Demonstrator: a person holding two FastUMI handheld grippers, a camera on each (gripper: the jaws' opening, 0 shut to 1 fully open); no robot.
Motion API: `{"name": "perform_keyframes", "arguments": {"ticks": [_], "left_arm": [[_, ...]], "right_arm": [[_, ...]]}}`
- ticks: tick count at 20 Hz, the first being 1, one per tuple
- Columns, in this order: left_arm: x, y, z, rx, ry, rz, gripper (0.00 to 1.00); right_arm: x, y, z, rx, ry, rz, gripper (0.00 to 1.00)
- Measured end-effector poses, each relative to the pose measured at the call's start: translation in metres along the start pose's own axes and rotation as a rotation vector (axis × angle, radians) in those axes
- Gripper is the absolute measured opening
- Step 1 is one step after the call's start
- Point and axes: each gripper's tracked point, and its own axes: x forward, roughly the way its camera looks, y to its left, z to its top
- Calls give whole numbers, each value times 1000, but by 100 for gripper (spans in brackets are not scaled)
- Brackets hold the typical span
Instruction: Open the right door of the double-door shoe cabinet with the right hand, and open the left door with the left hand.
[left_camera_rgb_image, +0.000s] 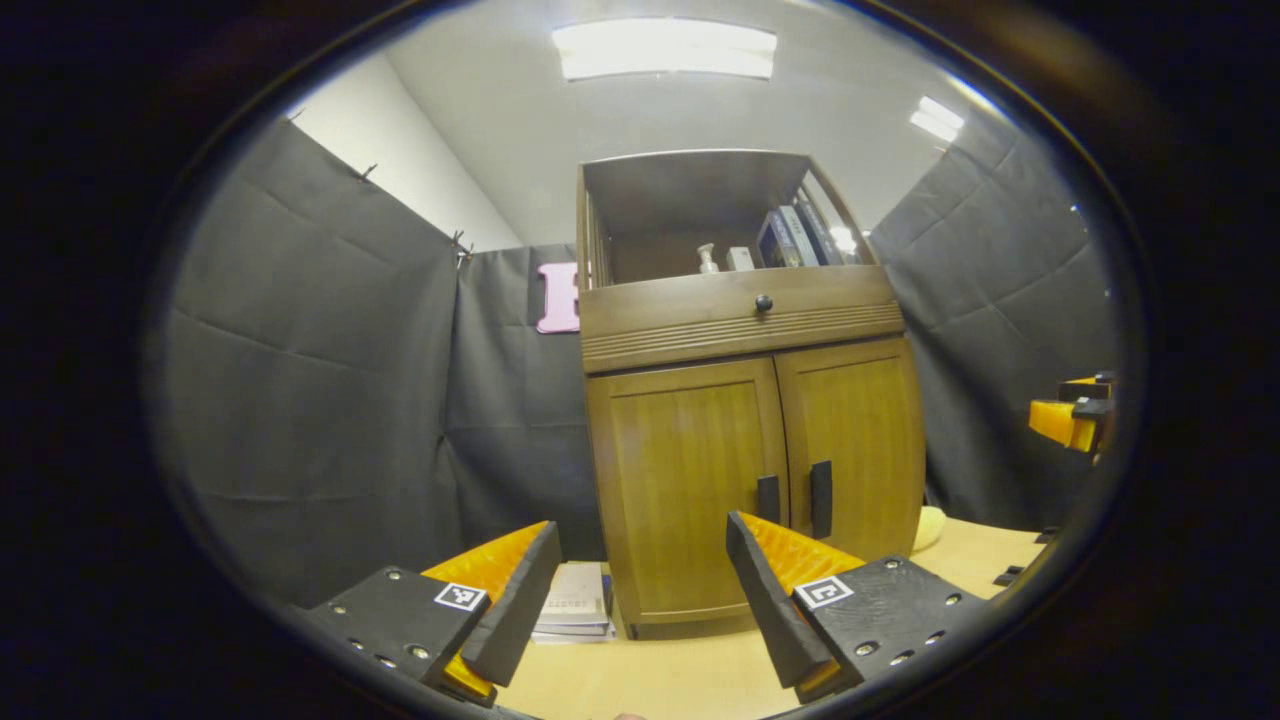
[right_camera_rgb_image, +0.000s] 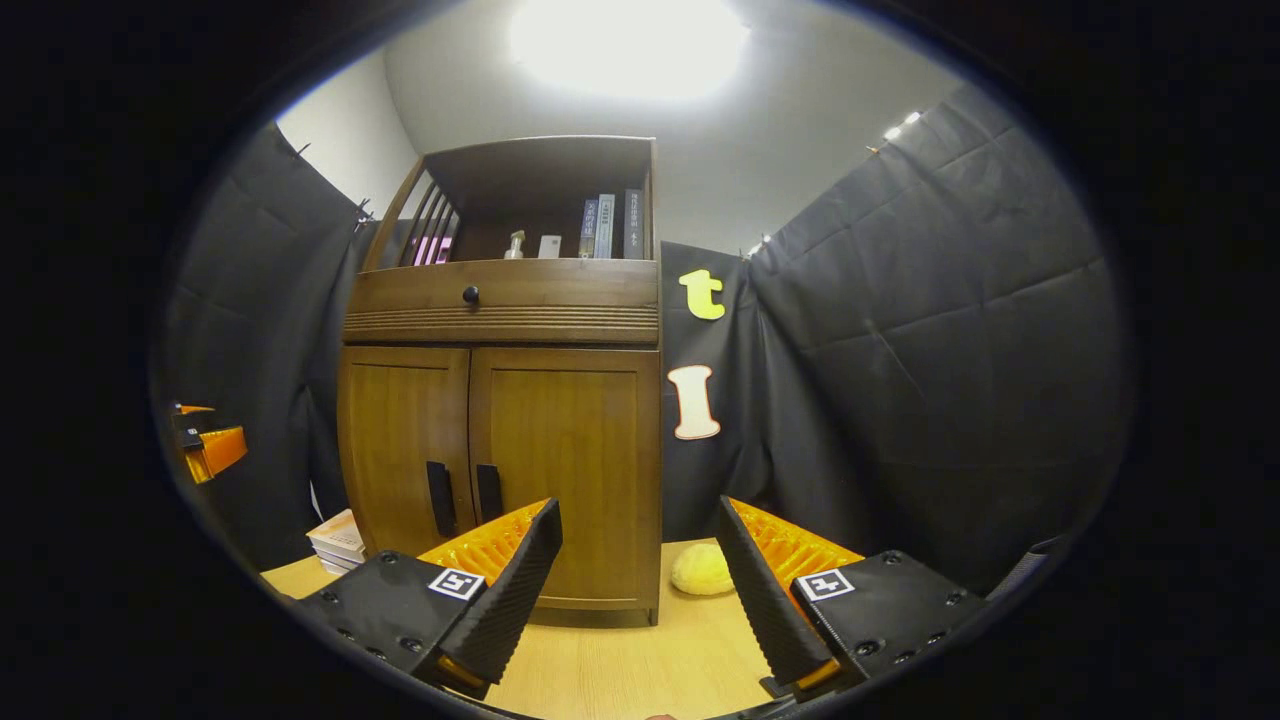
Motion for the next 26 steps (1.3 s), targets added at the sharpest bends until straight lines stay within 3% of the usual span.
{"name": "perform_keyframes", "arguments": {"ticks": [8, 26], "left_arm": [[-19, 25, -2, 30, 4, 42, 96], [-51, 63, 2, 58, 39, 195, 96]], "right_arm": [[45, 31, -7, 18, -13, 57, 98], [147, 144, -40, 58, -3, 259, 98]]}}
